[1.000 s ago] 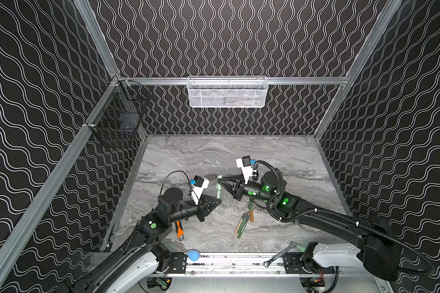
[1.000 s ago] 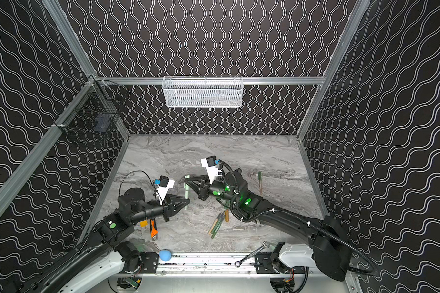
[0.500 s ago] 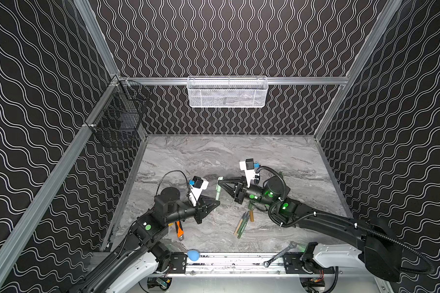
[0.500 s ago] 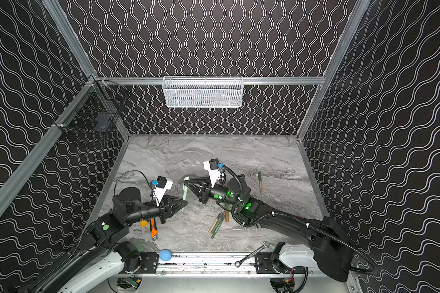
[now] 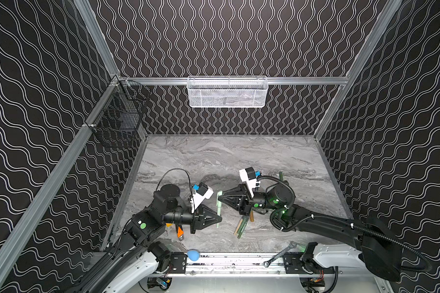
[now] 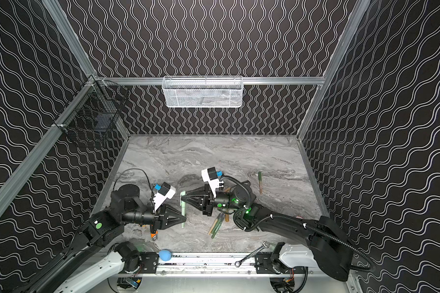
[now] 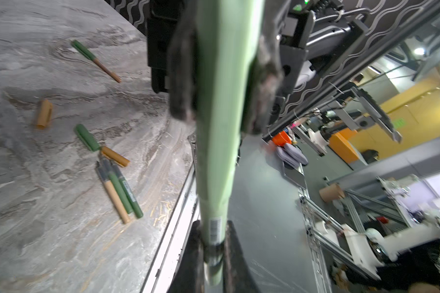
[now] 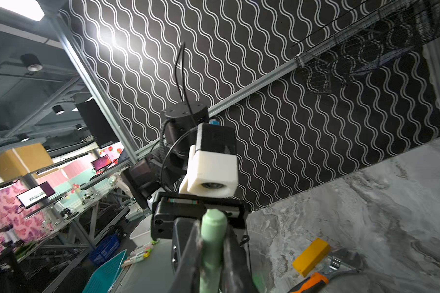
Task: Insert the pens into the pen caps
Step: 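Press the green cap onto the pen tip while the left gripper holds it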
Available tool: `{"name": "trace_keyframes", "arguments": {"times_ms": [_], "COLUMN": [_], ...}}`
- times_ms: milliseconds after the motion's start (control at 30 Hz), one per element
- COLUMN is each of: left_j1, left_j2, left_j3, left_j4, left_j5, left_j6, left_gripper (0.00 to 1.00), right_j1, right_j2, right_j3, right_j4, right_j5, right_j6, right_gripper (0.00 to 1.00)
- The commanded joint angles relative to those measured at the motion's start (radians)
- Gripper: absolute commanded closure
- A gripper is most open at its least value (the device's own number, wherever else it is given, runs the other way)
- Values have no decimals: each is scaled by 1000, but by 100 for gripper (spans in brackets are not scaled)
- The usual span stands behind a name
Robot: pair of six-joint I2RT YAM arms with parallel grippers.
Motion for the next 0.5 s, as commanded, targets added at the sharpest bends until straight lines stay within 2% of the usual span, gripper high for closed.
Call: {"name": "trace_keyframes", "arguments": {"times_ms": [0,233,300,333,400,433,467], "left_j1": [2,4,3,3,4,2,3], "left_j2": [-7,-11,-13,-16,-33,-43,-56], "left_j3": [19,3,2,-2,-12,-14,-12], "left_j4": [836,756,728,708,668,629,590], "left_j5": [113,3,-18,-37,-81,-117,-143], "left_j6": [-26,-1,-3,-1,-1,0,0], "left_gripper": [100,98,78,64,35,15,2], "right_j1": [9,14,14,12,10,8,1], "right_j2": [5,-41,-56,-66,-85,-101,-115], "right_j3": [-16,29,42,51,74,91,105], "right_j4": [-283,-483,-514,-534,-578,-619,-659], "right_j5": [-117,100,156,184,245,294,343], "right_j6": [-62,-62,-48,-39,-33,-34,-33], "right_gripper": [100,100,100,100,100,100,100]}}
